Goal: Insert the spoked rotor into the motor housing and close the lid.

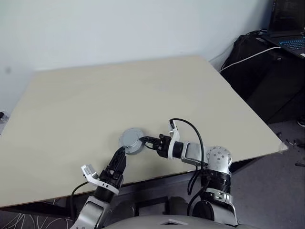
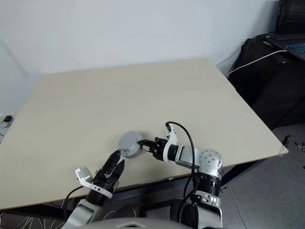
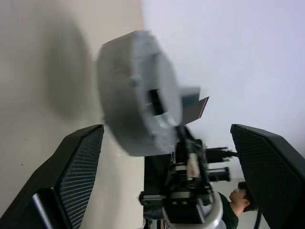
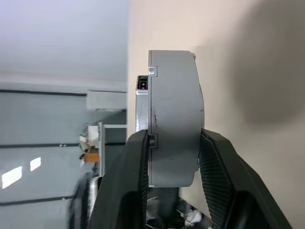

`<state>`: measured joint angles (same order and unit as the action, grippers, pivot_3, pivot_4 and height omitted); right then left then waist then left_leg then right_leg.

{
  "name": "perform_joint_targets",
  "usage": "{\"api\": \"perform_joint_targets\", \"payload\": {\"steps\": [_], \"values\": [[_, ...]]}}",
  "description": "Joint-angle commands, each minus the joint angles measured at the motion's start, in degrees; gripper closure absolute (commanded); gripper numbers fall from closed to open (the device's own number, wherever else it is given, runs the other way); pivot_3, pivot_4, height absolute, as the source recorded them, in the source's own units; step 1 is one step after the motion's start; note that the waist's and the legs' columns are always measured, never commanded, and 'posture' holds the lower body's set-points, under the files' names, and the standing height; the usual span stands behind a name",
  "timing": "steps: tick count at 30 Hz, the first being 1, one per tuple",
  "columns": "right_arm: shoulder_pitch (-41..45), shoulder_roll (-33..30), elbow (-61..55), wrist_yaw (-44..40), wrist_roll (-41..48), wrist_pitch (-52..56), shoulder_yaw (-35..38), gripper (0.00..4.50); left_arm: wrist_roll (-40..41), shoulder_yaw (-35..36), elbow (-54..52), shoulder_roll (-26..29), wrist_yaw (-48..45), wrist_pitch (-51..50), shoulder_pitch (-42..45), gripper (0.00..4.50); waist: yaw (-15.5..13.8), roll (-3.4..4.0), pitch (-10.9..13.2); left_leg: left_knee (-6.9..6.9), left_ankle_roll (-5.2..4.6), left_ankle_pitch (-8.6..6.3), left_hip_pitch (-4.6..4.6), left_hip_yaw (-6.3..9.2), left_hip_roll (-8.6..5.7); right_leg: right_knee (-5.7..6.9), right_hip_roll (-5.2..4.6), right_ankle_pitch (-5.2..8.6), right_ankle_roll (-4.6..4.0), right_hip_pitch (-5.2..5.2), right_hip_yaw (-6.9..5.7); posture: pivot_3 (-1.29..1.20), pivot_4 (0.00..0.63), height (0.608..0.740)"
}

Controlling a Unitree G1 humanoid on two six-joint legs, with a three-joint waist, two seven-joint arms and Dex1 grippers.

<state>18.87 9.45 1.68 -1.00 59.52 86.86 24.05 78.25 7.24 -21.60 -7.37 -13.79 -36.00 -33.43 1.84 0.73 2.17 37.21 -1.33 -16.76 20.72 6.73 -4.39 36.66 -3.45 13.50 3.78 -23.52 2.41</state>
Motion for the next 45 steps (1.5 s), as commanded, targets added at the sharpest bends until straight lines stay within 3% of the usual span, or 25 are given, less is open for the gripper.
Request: {"api": "perform_joint_targets", "payload": {"steps": [1, 10, 23, 26, 31, 42, 45], "values": [[1.32, 8.36, -2.47, 0.52, 6.39, -0.21, 0.02, 3.28, 2.06, -1.41, -0.33, -3.76, 0.07, 1.65, -2.36, 0.00, -0.02, 0.00, 0.00, 0.00, 0.00, 0.00, 0.00, 0.00, 0.00, 0.00, 0.01, 0.00, 0.00, 0.00, 0.00, 0.00, 0.000, 0.740], [-0.13, 6.24, -2.00, 3.69, 11.86, 1.46, -3.29, 3.28, 1.80, -2.32, 0.93, -3.63, 0.02, 6.22, -0.65, 0.00, -0.07, 0.00, 0.00, 0.04, -0.01, 0.01, 0.00, -0.03, 0.00, 0.04, 0.06, 0.00, -0.01, 0.02, 0.01, 0.00, 0.000, 0.740], [-0.83, 4.62, -0.87, 5.33, 12.80, 5.25, -5.21, 3.28, 1.93, -3.77, 1.67, -2.66, -0.80, 8.94, 1.42, 0.00, -0.17, 0.01, -0.02, 0.12, -0.04, 0.02, -0.01, -0.06, -0.02, 0.08, 0.20, -0.01, 0.00, 0.05, 0.03, 0.00, 0.000, 0.740], [-0.85, 4.52, -0.59, 5.37, 12.32, 5.60, -5.07, 3.28, 1.99, -3.74, 1.99, -2.40, -1.14, 9.16, 1.55, 0.57, -0.17, 0.01, -0.02, 0.15, -0.05, 0.02, -0.01, -0.06, -0.01, 0.10, 0.20, -0.01, 0.00, 0.05, 0.03, 0.00, 0.000, 0.740], [-0.90, 4.61, -0.29, 5.65, 12.47, 5.63, -5.00, 3.28, 2.09, -3.91, 2.28, -2.13, -1.83, 9.26, 1.61, 2.20, -0.14, 0.01, -0.03, 0.20, -0.05, 0.02, -0.01, -0.08, -0.02, 0.12, 0.21, -0.02, 0.01, 0.07, 0.04, 0.00, 0.000, 0.740], [-1.57, 2.87, -2.91, 6.44, 7.12, 1.49, -7.94, 3.28, 2.49, -4.91, 1.34, -2.33, -1.87, 9.76, 1.10, 2.27, -0.07, 0.03, -0.04, 0.30, -0.08, 0.01, -0.02, -0.11, -0.02, 0.15, 0.22, -0.03, 0.02, 0.11, 0.06, 0.00, 0.000, 0.740], [-1.70, 2.37, -2.86, 5.29, 6.08, 0.64, -8.40, 2.27, 2.56, -5.21, 1.06, -2.48, -1.84, 10.22, 0.98, 2.29, -0.12, 0.05, -0.07, 0.33, -0.08, 0.01, -0.04, -0.11, -0.02, 0.15, 0.22, -0.03, 0.02, 0.11, 0.06, 0.00, 0.000, 0.740]]}}
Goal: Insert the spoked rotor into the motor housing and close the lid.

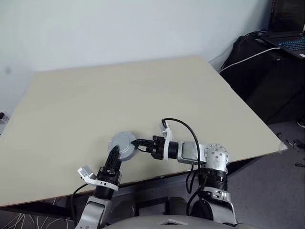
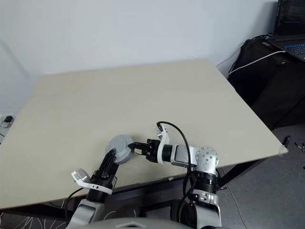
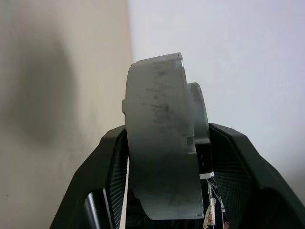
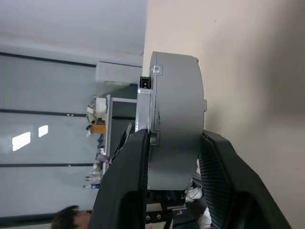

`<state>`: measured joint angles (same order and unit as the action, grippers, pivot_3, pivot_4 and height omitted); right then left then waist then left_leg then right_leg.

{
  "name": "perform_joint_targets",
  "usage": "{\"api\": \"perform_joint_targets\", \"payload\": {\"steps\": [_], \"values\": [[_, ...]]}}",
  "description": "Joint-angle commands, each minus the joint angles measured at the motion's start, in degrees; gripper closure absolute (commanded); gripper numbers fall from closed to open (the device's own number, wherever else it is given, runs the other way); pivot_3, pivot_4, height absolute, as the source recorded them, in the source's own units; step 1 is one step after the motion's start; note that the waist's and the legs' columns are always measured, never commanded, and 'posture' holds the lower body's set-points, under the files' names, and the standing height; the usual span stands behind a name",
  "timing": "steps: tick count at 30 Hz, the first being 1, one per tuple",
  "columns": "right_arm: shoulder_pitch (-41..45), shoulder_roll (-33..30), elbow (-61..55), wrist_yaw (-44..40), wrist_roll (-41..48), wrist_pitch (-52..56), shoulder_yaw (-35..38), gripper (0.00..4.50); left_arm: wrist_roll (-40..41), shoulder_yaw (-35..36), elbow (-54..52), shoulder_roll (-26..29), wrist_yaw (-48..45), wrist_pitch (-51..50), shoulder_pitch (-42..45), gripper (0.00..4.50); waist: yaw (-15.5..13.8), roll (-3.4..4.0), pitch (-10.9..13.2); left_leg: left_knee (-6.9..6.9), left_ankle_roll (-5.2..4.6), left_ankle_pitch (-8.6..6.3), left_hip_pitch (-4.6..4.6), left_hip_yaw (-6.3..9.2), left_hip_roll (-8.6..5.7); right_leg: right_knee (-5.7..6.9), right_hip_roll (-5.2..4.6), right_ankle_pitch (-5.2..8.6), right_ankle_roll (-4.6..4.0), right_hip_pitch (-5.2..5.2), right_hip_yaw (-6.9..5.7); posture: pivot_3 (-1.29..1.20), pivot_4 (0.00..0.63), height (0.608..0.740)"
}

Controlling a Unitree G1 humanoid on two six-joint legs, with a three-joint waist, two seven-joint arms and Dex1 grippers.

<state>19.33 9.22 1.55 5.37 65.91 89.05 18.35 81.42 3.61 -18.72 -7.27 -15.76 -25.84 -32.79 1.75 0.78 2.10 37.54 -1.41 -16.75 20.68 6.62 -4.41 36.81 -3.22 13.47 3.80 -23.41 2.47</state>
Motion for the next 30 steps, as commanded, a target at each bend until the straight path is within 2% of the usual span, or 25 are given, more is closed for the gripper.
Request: {"api": "perform_joint_targets", "payload": {"steps": [1, 7, 12, 18, 21, 26, 30], "values": [[-2.20, 2.56, -2.81, -1.39, -0.57, -1.67, -2.79, 1.95, -0.62, -1.64, -1.89, -2.66, 0.16, 0.19, 0.30, 2.36, -0.07, 0.00, 0.00, 0.02, 0.00, 0.00, 0.00, 0.00, 0.00, 0.00, 0.00, 0.00, 0.00, 0.01, 0.00, 0.00, 0.000, 0.740], [-2.16, 2.42, -2.78, -2.39, -1.36, -1.97, -2.72, 0.00, -0.77, -2.03, -2.37, -3.16, 0.33, 1.00, 0.05, 2.39, -0.08, 0.00, 0.00, 0.10, -0.04, -0.02, 0.00, 0.00, -0.01, 0.00, 0.00, -0.01, 0.01, 0.01, 0.01, 0.00, 0.000, 0.740], [-1.94, 1.84, -2.74, -2.86, -2.09, -2.12, -2.50, 0.00, -1.14, -2.19, -2.79, -3.91, 0.50, 2.08, -0.06, 2.39, -0.07, 0.00, 0.00, 0.12, -0.04, -0.02, 0.00, -0.01, -0.01, 0.01, 0.00, -0.01, 0.01, 0.00, 0.01, 0.00, 0.000, 0.740], [-3.51, -2.21, -5.16, -6.04, -4.85, -6.62, -3.58, 0.00, -1.68, 0.16, -2.28, -4.70, 0.78, 6.77, 1.59, 2.39, -0.24, -0.02, -0.02, 0.15, -0.08, -0.04, 0.00, -0.01, -0.02, 0.00, -0.01, -0.01, 0.00, 0.01, 0.01, 0.00, 0.000, 0.740], [-6.39, -7.86, -11.43, -12.59, -9.99, -13.93, -10.09, 0.00, -2.41, 3.29, -0.54, -4.41, 2.22, 10.48, 5.87, 2.40, -0.24, 0.00, -0.02, 0.16, -0.09, -0.06, 0.02, -0.02, -0.02, 0.00, -0.01, -0.01, 0.01, 0.02, 0.02, 0.00, 0.000, 0.740], [-11.89, -21.36, -21.10, -26.27, -30.77, -40.58, -29.74, 0.00, -6.04, 7.46, 3.82, -3.86, 6.66, 16.46, 14.31, 2.40, -0.73, -0.10, -0.06, 0.33, -0.09, -0.06, -0.10, -0.02, -0.01, -0.07, -0.01, 0.17, 0.33, 0.08, -0.08, 0.00, 0.000, 0.740], [-14.72, -25.13, -21.84, -31.07, -40.79, -55.95, -36.54, 0.00, -8.05, 10.06, 9.36, -2.59, 11.37, 20.19, 21.55, 2.40, -1.19, -0.64, -0.24, 0.48, 0.00, 0.04, -0.11, 0.00, -0.04, -0.06, 0.00, -0.11, 0.62, 0.14, -0.06, 0.00, 0.000, 0.740]]}}
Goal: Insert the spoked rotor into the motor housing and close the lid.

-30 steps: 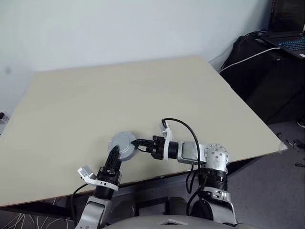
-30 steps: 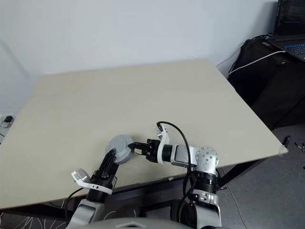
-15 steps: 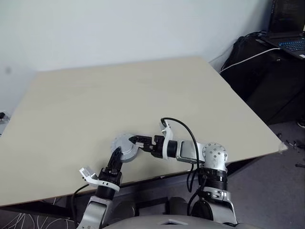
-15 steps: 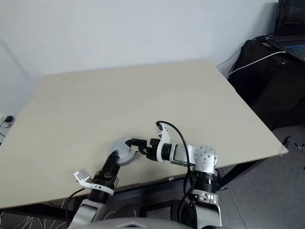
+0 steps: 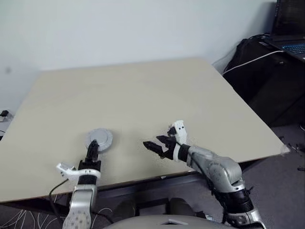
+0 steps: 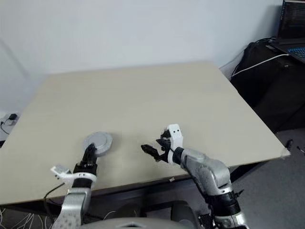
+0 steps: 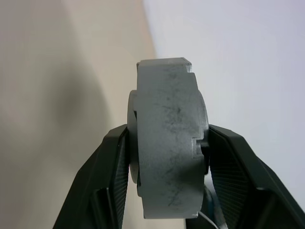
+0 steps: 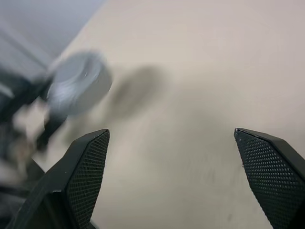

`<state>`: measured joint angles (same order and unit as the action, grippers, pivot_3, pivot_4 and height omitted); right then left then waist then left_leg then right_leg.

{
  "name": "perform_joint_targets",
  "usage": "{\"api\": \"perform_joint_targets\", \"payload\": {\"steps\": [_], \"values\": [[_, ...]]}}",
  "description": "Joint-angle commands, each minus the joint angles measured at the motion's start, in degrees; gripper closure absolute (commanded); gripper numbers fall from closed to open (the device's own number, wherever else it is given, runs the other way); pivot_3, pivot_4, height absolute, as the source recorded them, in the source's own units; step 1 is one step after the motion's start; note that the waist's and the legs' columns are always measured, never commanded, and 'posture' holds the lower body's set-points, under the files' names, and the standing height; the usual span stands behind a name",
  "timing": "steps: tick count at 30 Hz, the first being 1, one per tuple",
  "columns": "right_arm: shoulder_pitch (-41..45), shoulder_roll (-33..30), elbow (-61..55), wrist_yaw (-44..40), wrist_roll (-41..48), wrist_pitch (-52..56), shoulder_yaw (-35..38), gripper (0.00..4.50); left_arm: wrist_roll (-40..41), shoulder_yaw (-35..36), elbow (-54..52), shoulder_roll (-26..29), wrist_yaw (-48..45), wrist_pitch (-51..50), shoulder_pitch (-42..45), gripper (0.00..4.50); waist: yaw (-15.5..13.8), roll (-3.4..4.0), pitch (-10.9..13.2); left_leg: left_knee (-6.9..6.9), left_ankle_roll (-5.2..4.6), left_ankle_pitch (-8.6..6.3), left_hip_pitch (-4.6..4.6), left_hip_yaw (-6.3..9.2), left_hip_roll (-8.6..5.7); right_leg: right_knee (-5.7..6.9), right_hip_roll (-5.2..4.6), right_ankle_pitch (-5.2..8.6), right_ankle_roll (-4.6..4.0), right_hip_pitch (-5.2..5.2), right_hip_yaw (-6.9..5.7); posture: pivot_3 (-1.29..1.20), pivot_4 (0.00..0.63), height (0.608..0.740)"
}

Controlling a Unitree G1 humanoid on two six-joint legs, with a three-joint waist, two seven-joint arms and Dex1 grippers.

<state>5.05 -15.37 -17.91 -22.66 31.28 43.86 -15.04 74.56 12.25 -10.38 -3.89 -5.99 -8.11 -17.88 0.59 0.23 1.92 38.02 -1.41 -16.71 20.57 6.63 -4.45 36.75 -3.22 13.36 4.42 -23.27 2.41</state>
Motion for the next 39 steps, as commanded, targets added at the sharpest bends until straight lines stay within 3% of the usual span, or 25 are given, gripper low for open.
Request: {"api": "perform_joint_targets", "payload": {"steps": [1, 5, 11, 21, 32, 33, 38, 39], "values": [[-0.83, -0.70, -2.01, -3.43, -8.09, -13.80, -3.85, 0.00, -1.22, 1.86, 2.56, -5.41, 2.05, 2.72, 8.23, 2.40, -0.16, -0.13, -0.07, 0.02, 0.04, 0.02, 0.00, -0.01, 0.00, 0.00, -0.01, -0.02, -0.01, 0.01, 0.01, 0.00, 0.000, 0.740], [-1.70, -2.24, 2.59, -3.97, -19.17, -29.43, -7.14, 0.00, -2.89, 2.94, 9.05, -3.50, 3.44, 2.02, 15.05, 2.40, -0.44, -0.51, -0.26, 0.11, 0.01, 0.14, -0.02, -0.10, -0.07, -0.08, -0.02, -0.29, 0.03, 0.05, 0.10, 0.00, 0.000, 0.740], [-4.19, -1.23, 7.69, -4.29, -24.11, -40.39, -6.78, 0.00, -5.45, 5.47, 18.30, -2.38, 4.38, 1.14, 23.90, 2.40, -0.80, -0.74, -0.34, 0.08, 0.22, 0.29, -0.06, -0.11, -0.02, -0.07, 0.09, -0.52, -0.35, 0.25, 0.12, 0.00, 0.000, 0.740], [-7.66, 0.59, 9.00, -3.24, -24.89, -41.93, -3.59, 0.00, -10.10, 11.42, 32.27, -0.90, 2.93, -0.34, 35.31, 2.40, -1.69, -0.81, -0.31, 0.10, 0.26, 0.35, -0.07, -0.04, -0.01, -0.07, 0.16, -0.53, -0.37, 0.40, 0.12, 0.00, 0.000, 0.740], [-7.88, 1.89, 8.80, -3.99, -24.08, -39.01, -2.74, 0.00, -18.23, 15.81, 41.65, -1.66, 9.71, 0.71, 42.40, 2.40, -1.71, -0.82, -0.31, 0.10, 0.32, 0.38, -0.08, 0.03, 0.01, -0.04, 0.20, -0.55, -0.37, 0.43, 0.12, 0.00, 0.000, 0.740], [-7.82, 1.93, 8.91, -4.03, -24.08, -38.94, -2.68, 0.00, -18.81, 15.84, 41.55, -1.91, 10.30, 0.29, 42.27, 1.67, -1.72, -0.82, -0.31, 0.10, 0.31, 0.39, -0.11, 0.04, 0.01, -0.04, 0.20, -0.55, -0.36, 0.46, 0.12, 0.00, 0.000, 0.740], [-7.68, 2.50, 9.10, -3.85, -23.91, -38.28, -2.23, 0.00, -20.83, 15.60, 37.38, -4.33, 13.04, -2.25, 39.21, 0.06, -1.70, -0.79, -0.35, 0.09, 0.23, 0.42, -0.21, 0.02, -0.01, -0.05, 0.19, -0.59, -0.30, 0.55, 0.14, 0.00, 0.000, 0.740], [-7.64, 2.60, 9.15, -3.84, -23.92, -38.20, -2.14, 0.00, -21.30, 15.25, 35.72, -5.14, 13.95, -3.02, 37.91, 0.02, -1.60, -0.78, -0.35, 0.07, 0.19, 0.40, -0.28, 0.01, -0.01, -0.05, 0.19, -0.59, -0.30, 0.62, 0.15, 0.00, 0.000, 0.740]]}}
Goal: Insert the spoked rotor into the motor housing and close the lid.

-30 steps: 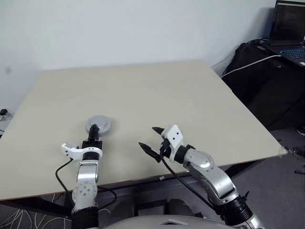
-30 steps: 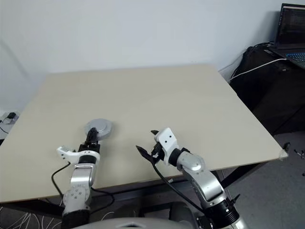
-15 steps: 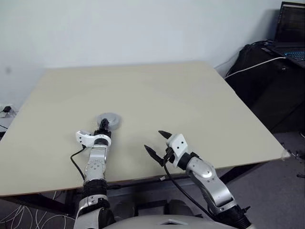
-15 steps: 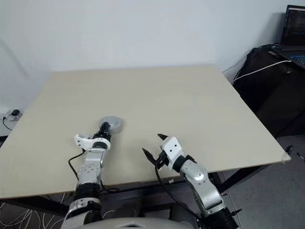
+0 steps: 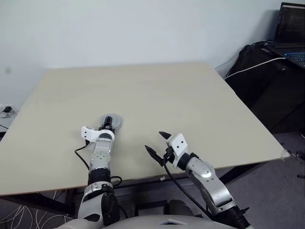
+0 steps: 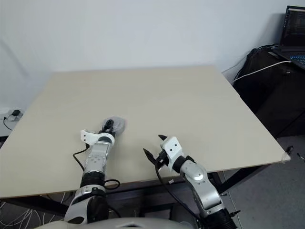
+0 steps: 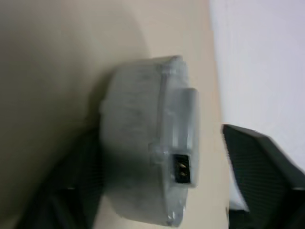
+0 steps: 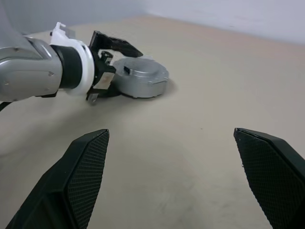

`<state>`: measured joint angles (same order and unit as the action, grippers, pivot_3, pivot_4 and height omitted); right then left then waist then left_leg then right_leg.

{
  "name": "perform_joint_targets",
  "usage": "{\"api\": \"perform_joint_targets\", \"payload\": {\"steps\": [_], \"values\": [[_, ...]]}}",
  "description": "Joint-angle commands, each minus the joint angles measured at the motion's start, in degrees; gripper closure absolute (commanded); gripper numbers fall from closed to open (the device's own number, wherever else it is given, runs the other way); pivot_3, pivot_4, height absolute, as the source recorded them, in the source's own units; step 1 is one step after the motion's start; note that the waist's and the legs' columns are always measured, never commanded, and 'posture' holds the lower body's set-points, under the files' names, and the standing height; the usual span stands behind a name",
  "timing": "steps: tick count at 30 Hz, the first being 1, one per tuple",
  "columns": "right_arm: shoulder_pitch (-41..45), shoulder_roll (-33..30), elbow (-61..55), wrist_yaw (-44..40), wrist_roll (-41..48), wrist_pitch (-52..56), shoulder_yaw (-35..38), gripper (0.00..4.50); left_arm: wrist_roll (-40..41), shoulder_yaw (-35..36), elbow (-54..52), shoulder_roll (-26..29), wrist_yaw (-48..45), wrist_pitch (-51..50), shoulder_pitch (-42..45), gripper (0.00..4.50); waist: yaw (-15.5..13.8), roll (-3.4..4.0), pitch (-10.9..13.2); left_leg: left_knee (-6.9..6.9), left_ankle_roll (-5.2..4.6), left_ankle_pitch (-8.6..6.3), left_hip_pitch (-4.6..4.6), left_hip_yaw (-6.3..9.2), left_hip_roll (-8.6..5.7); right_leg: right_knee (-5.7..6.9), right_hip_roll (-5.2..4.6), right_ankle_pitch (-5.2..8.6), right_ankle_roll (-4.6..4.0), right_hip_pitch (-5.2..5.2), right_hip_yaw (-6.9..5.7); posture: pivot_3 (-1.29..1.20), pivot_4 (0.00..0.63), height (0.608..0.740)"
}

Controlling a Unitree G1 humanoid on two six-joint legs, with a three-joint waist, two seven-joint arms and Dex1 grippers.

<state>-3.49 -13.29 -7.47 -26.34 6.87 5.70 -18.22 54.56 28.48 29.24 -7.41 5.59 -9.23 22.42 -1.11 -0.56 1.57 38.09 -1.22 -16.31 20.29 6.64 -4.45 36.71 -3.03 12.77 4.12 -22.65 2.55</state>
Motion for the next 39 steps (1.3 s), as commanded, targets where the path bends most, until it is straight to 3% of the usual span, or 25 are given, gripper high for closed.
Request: {"api": "perform_joint_targets", "payload": {"steps": [1, 11, 16, 18, 23, 28, 34, 39], "values": [[0.93, 0.61, -1.24, -0.16, 0.46, 0.03, 1.13, 0.00, -1.55, -1.29, -5.56, -2.40, 2.97, -2.61, -3.66, 0.02, 0.24, 0.01, -0.01, -0.05, -0.06, -0.04, -0.10, -0.03, 0.01, 0.00, 0.00, 0.01, -0.01, 0.07, 0.03, 0.00, 0.000, 0.740], [0.67, 0.90, -1.35, -0.25, 0.45, 1.37, 1.37, 0.00, 1.21, -9.10, -29.86, -7.83, 11.99, -14.07, -23.74, 0.02, 0.61, 0.12, -0.07, -0.23, -0.17, -0.17, -0.51, -0.12, 0.08, 0.00, -0.04, 0.11, -0.09, 0.15, 0.06, 0.00, 0.000, 0.740], [0.21, 1.21, -1.81, -0.16, 0.75, 2.37, 1.62, 0.00, 4.69, -15.16, -41.67, -6.27, 15.84, -18.94, -34.33, 0.02, 0.16, 0.29, -0.17, -0.20, -0.21, -0.33, -0.66, -0.20, 0.01, 0.00, -0.21, 0.35, 0.18, 0.24, 0.06, 0.00, 0.000, 0.740], [-0.47, 1.71, -2.25, 0.73, 1.19, 2.15, 2.62, 0.00, 2.59, -18.52, -46.96, -3.19, 14.58, -19.27, -37.90, 0.02, 0.16, 0.31, -0.17, -0.19, -0.02, -0.42, -0.66, -0.20, 0.02, 0.00, -0.21, 0.49, -0.01, 0.23, 0.06, 0.00, 0.000, 0.740], [-4.26, 2.36, -2.40, 4.57, -0.58, -1.17, 5.57, 0.00, -17.44, -27.31, -55.05, 6.71, 7.17, -9.46, -44.28, 0.02, -0.18, 0.30, 0.01, -0.20, -0.03, -0.44, -0.59, -0.26, -0.01, -0.04, -0.24, 0.57, -0.03, 0.22, 0.07, 0.00, 0.000, 0.740], [-7.50, 3.24, 1.53, 13.88, -8.06, -11.13, 8.28, 0.00, -39.18, -32.13, -50.38, 11.00, 3.46, 8.21, -46.79, 0.02, -0.11, 0.59, 0.09, -0.26, 0.09, -0.39, -0.61, -0.27, 0.08, 0.06, -0.20, 0.63, -0.12, 0.17, 0.06, 0.00, 0.000, 0.740], [-12.07, 6.59, 1.83, 24.17, -12.86, -17.75, 12.23, 0.00, -52.19, -33.32, -41.48, 10.49, 4.45, 20.96, -47.85, 0.02, -0.17, 0.65, 0.12, -0.32, 0.03, -0.42, -0.56, -0.25, 0.04, 0.03, -0.28, 0.69, -0.09, 0.12, 0.05, 0.00, 0.000, 0.740], [-16.36, 8.27, -1.54, 26.64, -13.90, -18.30, 12.66, 0.00, -56.34, -32.67, -37.25, 9.16, 5.03, 30.60, -47.36, 0.02, -0.45, 0.66, 0.19, -0.36, -0.06, -0.48, -0.51, -0.24, 0.03, 0.03, -0.42, 0.80, -0.05, 0.09, 0.02, 0.00, 0.000, 0.740]]}}
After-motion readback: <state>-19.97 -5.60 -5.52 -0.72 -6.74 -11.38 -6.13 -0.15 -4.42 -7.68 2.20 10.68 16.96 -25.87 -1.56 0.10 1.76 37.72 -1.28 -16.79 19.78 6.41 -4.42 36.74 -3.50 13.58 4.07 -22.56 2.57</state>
